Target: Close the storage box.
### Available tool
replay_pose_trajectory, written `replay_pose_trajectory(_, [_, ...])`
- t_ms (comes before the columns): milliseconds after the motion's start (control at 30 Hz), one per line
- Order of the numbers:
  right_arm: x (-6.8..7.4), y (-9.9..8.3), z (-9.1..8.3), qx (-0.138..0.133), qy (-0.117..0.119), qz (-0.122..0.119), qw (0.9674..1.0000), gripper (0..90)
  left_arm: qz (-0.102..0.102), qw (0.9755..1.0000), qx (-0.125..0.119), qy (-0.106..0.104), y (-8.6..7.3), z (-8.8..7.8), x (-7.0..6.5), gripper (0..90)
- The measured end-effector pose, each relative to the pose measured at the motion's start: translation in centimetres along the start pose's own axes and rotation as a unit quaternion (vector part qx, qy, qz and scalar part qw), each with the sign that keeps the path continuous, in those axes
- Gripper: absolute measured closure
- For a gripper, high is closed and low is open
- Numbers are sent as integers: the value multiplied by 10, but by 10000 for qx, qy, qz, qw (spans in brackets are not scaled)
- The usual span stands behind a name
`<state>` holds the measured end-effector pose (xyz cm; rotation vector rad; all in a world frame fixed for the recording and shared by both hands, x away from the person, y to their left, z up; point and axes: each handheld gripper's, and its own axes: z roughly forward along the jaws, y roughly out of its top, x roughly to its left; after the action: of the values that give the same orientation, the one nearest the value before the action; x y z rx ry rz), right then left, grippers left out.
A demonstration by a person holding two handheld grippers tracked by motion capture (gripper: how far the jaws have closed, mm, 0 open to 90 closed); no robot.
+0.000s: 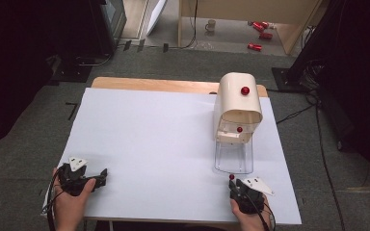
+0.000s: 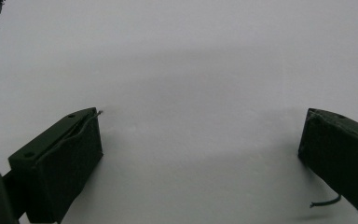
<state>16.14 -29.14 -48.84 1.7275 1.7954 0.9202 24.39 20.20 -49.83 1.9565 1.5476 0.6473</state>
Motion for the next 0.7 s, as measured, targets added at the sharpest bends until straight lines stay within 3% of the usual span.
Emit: replay_pose_trajectory(700, [4, 9, 2, -72, -43, 88, 9999, 758, -1, 10000, -2, 2, 0, 0, 0, 0])
